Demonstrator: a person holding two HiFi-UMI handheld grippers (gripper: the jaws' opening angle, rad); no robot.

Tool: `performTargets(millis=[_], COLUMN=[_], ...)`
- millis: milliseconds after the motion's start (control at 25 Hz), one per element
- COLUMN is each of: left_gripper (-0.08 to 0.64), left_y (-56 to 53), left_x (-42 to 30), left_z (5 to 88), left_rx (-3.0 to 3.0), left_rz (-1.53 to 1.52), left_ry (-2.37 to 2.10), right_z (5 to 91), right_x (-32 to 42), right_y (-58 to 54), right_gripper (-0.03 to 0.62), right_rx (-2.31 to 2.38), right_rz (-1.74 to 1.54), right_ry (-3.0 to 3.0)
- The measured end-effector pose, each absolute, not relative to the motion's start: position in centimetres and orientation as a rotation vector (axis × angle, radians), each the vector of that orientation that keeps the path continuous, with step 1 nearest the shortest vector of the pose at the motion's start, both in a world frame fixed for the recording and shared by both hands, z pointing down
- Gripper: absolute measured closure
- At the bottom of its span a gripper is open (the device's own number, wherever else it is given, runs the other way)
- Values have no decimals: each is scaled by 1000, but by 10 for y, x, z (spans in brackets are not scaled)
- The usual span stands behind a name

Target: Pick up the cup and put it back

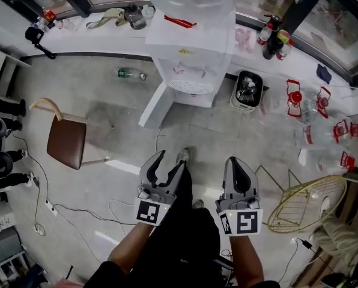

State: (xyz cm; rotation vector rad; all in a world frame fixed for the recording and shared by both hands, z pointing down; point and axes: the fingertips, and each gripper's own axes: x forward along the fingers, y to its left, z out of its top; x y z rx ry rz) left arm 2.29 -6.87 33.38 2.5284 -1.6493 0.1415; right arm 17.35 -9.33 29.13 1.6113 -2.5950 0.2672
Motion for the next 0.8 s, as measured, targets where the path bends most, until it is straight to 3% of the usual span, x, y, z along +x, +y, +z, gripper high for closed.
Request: performTargets(millis=[800], left_gripper=[322], left_y=[-216], left_x=[-17], left_z=[707], left_rx=[2573], left_rz=[100], left_ry=[-1643], right_z=[636], right_x=[133], right_y=[-232], right_gripper=[597], right_rx=[1600], right_rz=[236], right_ry=[-2665])
